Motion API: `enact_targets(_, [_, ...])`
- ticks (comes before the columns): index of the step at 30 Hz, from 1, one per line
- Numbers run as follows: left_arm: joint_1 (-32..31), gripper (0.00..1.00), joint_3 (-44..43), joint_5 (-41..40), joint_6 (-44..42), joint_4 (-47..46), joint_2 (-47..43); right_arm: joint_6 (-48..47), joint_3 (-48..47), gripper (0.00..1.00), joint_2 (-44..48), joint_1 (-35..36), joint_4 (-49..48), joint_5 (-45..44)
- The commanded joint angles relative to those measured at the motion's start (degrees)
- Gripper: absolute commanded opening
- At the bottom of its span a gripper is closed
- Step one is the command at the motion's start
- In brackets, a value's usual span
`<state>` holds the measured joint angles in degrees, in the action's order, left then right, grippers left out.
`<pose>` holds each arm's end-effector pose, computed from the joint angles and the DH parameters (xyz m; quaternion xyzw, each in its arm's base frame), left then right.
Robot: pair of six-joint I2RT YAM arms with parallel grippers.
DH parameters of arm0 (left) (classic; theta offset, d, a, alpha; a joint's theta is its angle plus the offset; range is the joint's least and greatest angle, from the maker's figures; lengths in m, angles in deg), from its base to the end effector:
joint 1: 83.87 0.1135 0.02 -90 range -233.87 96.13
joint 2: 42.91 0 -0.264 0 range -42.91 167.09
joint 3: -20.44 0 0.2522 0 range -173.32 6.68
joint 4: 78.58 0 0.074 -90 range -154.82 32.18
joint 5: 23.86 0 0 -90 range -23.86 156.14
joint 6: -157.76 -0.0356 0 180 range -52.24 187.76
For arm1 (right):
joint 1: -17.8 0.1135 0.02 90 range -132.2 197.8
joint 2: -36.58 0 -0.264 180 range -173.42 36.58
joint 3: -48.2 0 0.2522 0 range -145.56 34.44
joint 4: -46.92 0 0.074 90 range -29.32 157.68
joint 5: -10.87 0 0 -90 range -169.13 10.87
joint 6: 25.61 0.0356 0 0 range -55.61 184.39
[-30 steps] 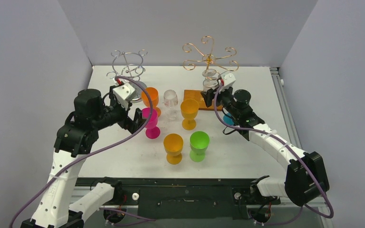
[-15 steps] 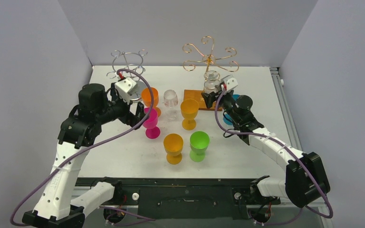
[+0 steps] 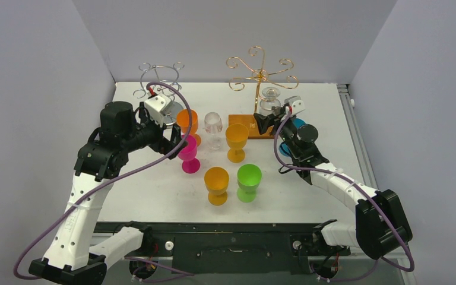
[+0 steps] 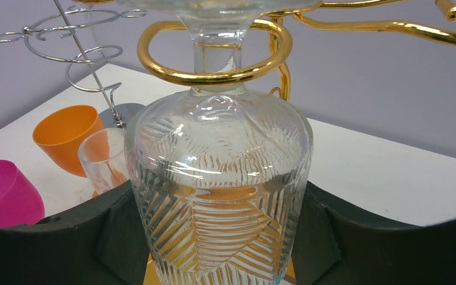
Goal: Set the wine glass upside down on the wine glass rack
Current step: Turn the wine glass upside down at the wine rack.
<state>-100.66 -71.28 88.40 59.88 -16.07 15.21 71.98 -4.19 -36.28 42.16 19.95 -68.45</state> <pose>0.1725 -0.0661 0.4255 0.2764 0.8046 -0.2045 0.4842 0.2585 0.1243 0.2899 -0.1654 0.6458 0.2640 0.6971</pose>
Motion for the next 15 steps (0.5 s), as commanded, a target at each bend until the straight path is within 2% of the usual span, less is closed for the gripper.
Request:
enact_targets(1, [-0.1,0.96,-2.8,-0.6,1.0,-1.0,-0.4,2.9,-1.4,0.01,0.7,-0.9,-10.3,-0.7])
enact_targets(3, [-0.1,0.96,-2.9,-0.5,1.0,-0.9,-0.3,3.5,-1.7,0.04,0.3,-1.1,-9.3,-1.0])
enact_targets(5, [-0.1,0.96,-3.0,-0.5,1.0,-0.9,-0.3,3.9,-2.4,0.16,-0.4,-1.2,-7.5,-1.0])
enact_targets(10, [-0.1,0.96,-3.3,-0.1,1.1,-1.3,-0.1,3.8,-4.1,0.64,-1.2,-1.4,-3.3,1.0])
enact_targets(11, [-0.1,0.96,-3.5,0.2,1.2,-1.4,0.2,3.8,-4.2,0.68,-1.0,-1.4,-2.7,1.2])
enact_targets(15, [-0.1,0.96,-5.1,1.5,2.0,-2.0,2.0,3.3,-4.9,0.7,0.5,-1.5,0.1,2.1])
